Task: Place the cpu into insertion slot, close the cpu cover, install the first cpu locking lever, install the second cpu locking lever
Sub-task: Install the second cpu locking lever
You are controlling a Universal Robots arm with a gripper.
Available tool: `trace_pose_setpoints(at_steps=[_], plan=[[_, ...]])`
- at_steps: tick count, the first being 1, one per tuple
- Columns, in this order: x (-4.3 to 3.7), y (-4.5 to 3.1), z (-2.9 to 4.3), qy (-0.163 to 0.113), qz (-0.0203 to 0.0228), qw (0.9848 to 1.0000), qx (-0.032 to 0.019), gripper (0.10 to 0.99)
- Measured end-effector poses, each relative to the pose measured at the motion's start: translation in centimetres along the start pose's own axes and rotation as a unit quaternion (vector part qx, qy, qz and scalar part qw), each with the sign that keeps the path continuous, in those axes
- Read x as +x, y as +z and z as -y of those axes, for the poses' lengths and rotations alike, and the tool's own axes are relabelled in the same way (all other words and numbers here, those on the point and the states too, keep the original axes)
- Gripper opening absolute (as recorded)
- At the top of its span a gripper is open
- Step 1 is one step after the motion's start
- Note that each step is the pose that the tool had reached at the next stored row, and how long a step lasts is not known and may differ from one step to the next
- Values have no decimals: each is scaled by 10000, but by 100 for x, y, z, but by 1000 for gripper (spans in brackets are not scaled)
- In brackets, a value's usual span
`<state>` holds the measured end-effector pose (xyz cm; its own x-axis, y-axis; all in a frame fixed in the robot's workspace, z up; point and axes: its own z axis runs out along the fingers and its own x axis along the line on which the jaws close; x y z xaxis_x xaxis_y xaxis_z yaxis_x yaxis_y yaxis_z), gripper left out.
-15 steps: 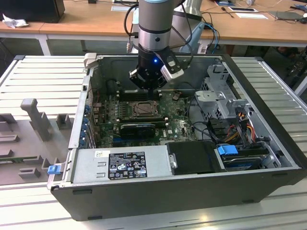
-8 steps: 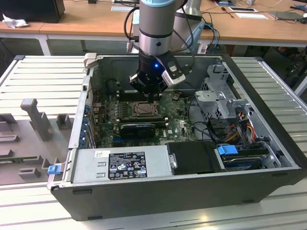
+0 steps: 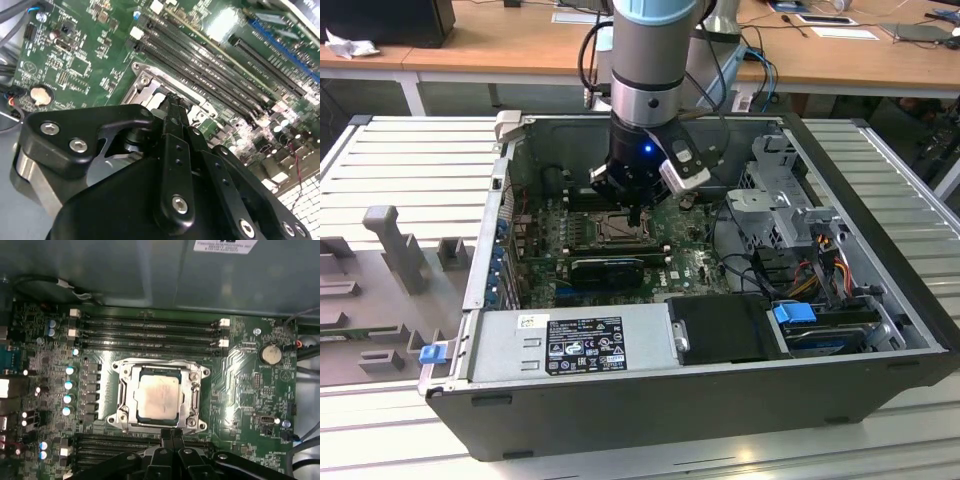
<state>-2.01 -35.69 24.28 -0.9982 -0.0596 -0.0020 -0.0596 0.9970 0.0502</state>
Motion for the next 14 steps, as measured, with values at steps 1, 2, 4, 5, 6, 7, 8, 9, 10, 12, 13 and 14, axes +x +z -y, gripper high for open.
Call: trace_pose_setpoints(at_steps=[1,2,4,5,6,7,8,9,10,12,13,14], plan=[[3,2,33,0,2,10000,-25,106],[6,5,48,-1,2,10000,-34,106],[38,13,72,-18,1,10000,-40,106],[58,15,79,-25,1,10000,-41,106],[79,17,85,-30,1,10000,-41,106],[107,18,91,-35,1,10000,-41,106],[140,20,95,-39,1,10000,-42,106],[185,21,98,-43,0,10000,-43,106],[231,22,99,-46,0,10000,-43,106],[295,25,98,-53,0,10000,-44,106],[338,34,96,-65,0,10000,-45,106],[358,50,96,-75,-1,10000,-45,106]])
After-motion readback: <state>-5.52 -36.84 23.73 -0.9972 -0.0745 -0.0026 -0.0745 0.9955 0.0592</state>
